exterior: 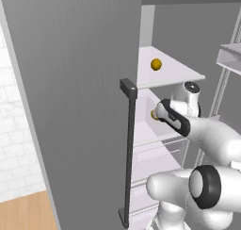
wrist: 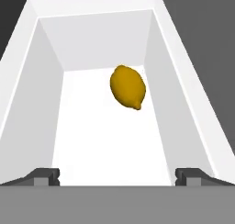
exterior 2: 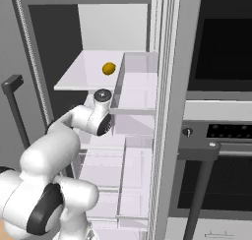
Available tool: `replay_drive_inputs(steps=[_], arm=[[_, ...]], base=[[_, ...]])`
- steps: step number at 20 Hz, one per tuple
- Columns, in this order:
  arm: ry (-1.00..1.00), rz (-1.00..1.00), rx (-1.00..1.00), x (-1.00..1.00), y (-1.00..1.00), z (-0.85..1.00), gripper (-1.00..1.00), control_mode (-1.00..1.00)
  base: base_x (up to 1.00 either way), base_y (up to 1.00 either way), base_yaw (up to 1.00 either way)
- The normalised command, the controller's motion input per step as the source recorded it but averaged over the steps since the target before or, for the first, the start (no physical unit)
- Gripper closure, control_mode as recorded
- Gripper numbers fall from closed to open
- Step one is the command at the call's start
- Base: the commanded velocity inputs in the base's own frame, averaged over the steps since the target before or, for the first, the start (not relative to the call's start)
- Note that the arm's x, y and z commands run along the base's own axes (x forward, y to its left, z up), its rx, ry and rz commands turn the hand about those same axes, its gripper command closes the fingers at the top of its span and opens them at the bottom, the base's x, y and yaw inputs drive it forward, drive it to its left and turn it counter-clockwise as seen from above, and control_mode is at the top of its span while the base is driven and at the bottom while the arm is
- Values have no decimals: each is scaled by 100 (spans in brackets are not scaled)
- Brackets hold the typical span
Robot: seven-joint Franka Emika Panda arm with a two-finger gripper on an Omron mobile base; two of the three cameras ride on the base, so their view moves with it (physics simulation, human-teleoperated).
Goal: Place one lemon and one fish in each tupperware on the nearby counter, to pack two identical lunches.
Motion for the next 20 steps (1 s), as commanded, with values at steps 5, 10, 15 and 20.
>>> replay_drive_inputs(steps=[5, 10, 15, 20], arm=[[0, 0, 0, 45, -3, -21, -100, -100], [0, 0, 0, 31, -1, -44, -100, -100], [0, 0, 0, 50, -6, -32, -100, -100], [1, 0, 0, 51, -2, -16, -100, -100]], base=[[0, 0, 0], [0, 0, 0], [0, 0, 0], [0, 0, 0]])
